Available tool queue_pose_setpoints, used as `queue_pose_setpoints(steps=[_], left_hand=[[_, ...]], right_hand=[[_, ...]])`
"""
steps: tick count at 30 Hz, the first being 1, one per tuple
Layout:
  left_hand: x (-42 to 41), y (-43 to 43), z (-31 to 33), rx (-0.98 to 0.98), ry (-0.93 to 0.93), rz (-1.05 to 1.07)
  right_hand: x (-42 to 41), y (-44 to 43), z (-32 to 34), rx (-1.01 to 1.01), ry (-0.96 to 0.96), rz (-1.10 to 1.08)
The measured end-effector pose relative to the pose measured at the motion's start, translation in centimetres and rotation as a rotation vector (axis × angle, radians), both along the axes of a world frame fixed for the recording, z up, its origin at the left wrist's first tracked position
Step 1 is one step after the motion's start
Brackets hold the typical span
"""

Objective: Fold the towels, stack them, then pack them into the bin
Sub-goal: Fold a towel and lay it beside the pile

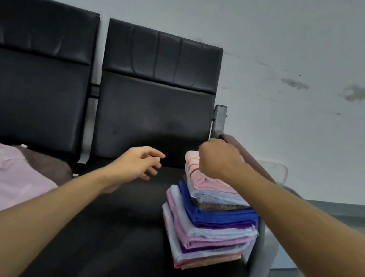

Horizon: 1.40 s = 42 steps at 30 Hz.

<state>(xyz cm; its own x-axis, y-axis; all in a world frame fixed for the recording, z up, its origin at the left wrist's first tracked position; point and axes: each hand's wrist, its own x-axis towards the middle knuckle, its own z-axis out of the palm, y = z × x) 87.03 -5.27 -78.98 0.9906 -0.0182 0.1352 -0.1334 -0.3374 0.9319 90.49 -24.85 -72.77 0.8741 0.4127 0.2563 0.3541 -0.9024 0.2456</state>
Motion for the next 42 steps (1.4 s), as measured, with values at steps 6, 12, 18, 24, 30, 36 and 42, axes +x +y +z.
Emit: queue_pose_setpoints(steps=[6,12,18,24,30,36,42], left_hand=[[-5.1,10.5,-3.5,-0.24,-0.014,0.263],[-9.9,18.3,-6.7,-0.257,-0.035,0.594],[-12.5,23.4,-7.6,-0.154,-0.069,0.802],[-14.5,28.6,-8.3,-0.312,0.043,1.04],[-16.1,30.6,-10.5,-0.031,0.151,1.075],[-15.9,31.3,-11.9,0.296,0.316,1.149],[-16.9,31.4,-11.7,-0.015,0.251,1.421]], right_hand=[[-0.3,12.4,-2.4,0.184,0.214,0.251],[-1.3,24.3,-7.5,0.303,0.423,0.393],[-2.8,32.5,-13.4,0.461,0.589,0.395],[-3.2,38.0,-18.3,0.515,0.563,0.345],[-3.0,39.3,-19.7,0.445,0.383,0.305],[-3.3,37.9,-19.2,0.386,0.423,0.35],[-4.0,38.4,-20.0,0.473,0.469,0.373]])
